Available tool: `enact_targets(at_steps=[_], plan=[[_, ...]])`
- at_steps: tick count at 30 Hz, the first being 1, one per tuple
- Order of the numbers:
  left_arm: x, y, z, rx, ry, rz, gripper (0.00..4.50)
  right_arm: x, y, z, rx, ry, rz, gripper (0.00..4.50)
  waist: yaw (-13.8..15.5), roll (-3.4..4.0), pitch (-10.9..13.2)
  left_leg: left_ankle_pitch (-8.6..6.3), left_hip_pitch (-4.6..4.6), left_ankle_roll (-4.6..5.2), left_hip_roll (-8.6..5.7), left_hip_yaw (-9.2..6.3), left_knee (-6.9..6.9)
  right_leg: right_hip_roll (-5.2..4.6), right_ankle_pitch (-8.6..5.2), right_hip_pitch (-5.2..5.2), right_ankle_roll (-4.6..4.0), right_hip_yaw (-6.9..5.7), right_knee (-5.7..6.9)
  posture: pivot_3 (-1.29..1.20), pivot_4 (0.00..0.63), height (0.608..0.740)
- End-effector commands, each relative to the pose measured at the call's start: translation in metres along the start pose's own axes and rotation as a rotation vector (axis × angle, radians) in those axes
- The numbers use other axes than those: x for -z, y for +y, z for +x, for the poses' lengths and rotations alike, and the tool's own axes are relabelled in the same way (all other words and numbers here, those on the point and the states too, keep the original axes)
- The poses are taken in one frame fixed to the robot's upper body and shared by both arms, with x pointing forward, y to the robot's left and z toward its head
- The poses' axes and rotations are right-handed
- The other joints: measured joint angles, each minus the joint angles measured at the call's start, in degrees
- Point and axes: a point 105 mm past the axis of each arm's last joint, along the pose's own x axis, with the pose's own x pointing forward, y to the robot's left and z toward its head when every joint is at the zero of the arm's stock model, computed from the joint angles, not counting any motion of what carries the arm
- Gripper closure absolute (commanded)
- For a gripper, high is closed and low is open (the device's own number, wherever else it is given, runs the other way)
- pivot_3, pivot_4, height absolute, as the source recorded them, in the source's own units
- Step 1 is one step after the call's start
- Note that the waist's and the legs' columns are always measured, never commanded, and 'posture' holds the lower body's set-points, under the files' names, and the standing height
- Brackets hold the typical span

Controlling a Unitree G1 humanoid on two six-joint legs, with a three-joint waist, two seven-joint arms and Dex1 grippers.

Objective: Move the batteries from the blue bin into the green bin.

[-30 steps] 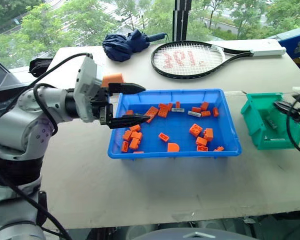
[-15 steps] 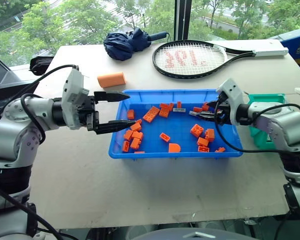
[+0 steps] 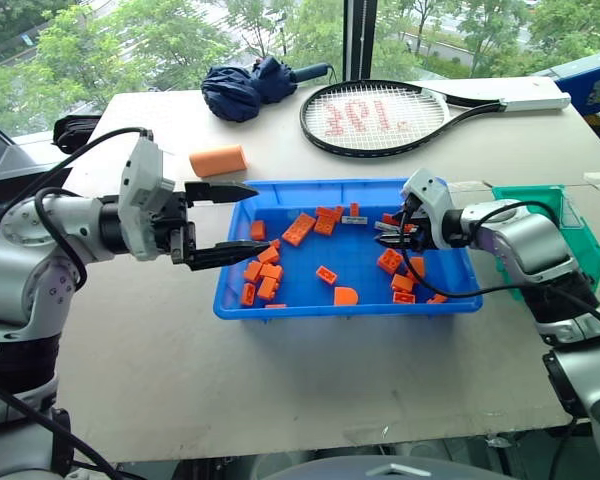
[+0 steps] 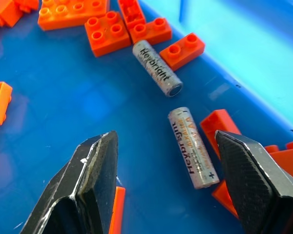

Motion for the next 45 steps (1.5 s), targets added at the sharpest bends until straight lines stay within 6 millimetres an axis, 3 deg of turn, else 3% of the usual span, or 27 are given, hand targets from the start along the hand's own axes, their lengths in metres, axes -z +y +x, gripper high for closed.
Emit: enact_targets(at_steps=[1,3,7,8,14,18,22,26,29,33,35,42,44,45], plan=[[-0.013,0.0,-0.005,-0.019,-0.002,0.063,0.0,-0.008,0.001,0.001,-0.014,0.003,-0.054,1.86,0.0,0.0,0.0,0.0,0.0,0.0,0.0,0.0,0.0,0.0,0.0,0.0,0.0,0.0,0.0,0.0,0.15,0.74],[-0.013,0.0,-0.005,-0.018,-0.001,0.064,0.0,-0.006,0.0,0.003,-0.014,0.018,-0.053,2.49,0.0,0.0,0.0,0.0,0.0,0.0,0.0,0.0,0.0,0.0,0.0,0.0,0.0,0.0,0.0,0.0,0.15,0.74],[-0.013,0.0,-0.004,-0.018,0.0,0.066,0.0,-0.003,-0.001,0.007,-0.02,0.042,-0.056,4.31,0.0,0.0,0.0,0.0,0.0,0.0,0.0,0.0,0.0,0.0,0.0,0.0,0.0,0.0,0.0,0.0,0.15,0.74],[-0.013,0.0,-0.004,-0.018,0.0,0.066,0.0,-0.002,-0.001,0.007,-0.022,0.046,-0.058,4.42,0.0,0.0,0.0,0.0,0.0,0.0,0.0,0.0,0.0,0.0,0.0,0.0,0.0,0.0,0.0,0.0,0.15,0.74],[-0.013,0.001,-0.004,-0.019,0.001,0.068,0.0,-0.009,-0.002,0.004,-0.011,0.025,-0.074,4.42,0.0,0.0,0.0,0.0,0.0,0.0,0.0,0.0,0.0,0.01,0.0,0.0,0.0,0.0,0.0,0.0,0.15,0.74],[-0.013,0.003,-0.003,-0.021,-0.001,0.067,0.0,-0.027,-0.004,-0.016,0.011,-0.028,-0.087,4.42,0.0,0.0,0.0,0.0,0.0,0.0,0.0,0.0,0.0,0.0,0.0,-0.01,0.0,0.0,0.0,0.0,0.15,0.74],[-0.014,0.002,0.0,-0.01,-0.013,0.067,0.0,-0.047,-0.006,-0.056,0.085,-0.116,-0.082,4.42,0.2,0.01,0.0,0.0,-0.03,0.0,0.0,-0.01,-0.01,-0.01,0.0,-0.02,0.0,0.0,-0.01,0.0,0.15,0.74],[-0.019,-0.002,0.009,0.042,-0.046,0.062,0.0,-0.055,-0.017,-0.114,0.238,-0.167,-0.052,4.42,0.6,0.01,0.0,0.0,-0.05,0.0,-0.01,-0.04,0.0,-0.01,0.0,-0.02,0.0,-0.03,-0.03,0.0,0.15,0.74],[-0.028,-0.005,0.024,0.114,-0.092,0.07,0.0,-0.033,-0.037,-0.167,0.431,-0.11,-0.002,4.42,2.0,0.0,0.0,0.0,-0.06,0.01,-0.03,-0.05,0.02,-0.03,0.0,0.01,0.0,-0.07,-0.04,0.0,0.15,0.74],[-0.036,-0.004,0.037,0.17,-0.127,0.083,0.0,-0.012,-0.046,-0.195,0.532,-0.069,0.06,4.42,1.8,-0.02,0.0,-0.01,-0.04,0.01,-0.07,-0.01,0.07,-0.07,0.0,0.05,0.01,-0.02,0.02,0.0,0.15,0.74],[-0.048,-0.004,0.049,0.218,-0.173,0.102,0.0,0.012,-0.055,-0.214,0.616,-0.023,0.122,4.42,1.7,-0.01,0.0,0.0,0.01,0.0,-0.06,0.04,0.07,-0.06,0.0,0.05,0.01,0.03,0.12,0.0,0.15,0.74],[-0.055,0.004,0.063,0.242,-0.202,0.124,0.0,0.053,-0.063,-0.229,0.702,0.074,0.177,4.42,1.1,0.0,0.0,0.0,0.06,0.02,-0.06,0.16,0.09,-0.03,0.0,0.01,0.01,0.19,0.22,0.0,0.15,0.74],[-0.055,0.005,0.063,0.24,-0.204,0.125,0.0,0.059,-0.064,-0.23,0.708,0.104,0.16,3.46,1.3,0.0,0.0,0.0,0.07,0.01,-0.04,0.16,0.08,-0.02,0.0,0.0,0.01,0.18,0.26,0.0,0.15,0.74],[-0.054,0.005,0.063,0.24,-0.205,0.123,0.0,0.06,-0.062,-0.229,0.699,0.112,0.148,3.2,1.5,0.0,0.0,0.0,0.06,0.01,-0.04,0.16,0.09,-0.02,0.0,0.0,0.01,0.17,0.25,0.0,0.15,0.74]])
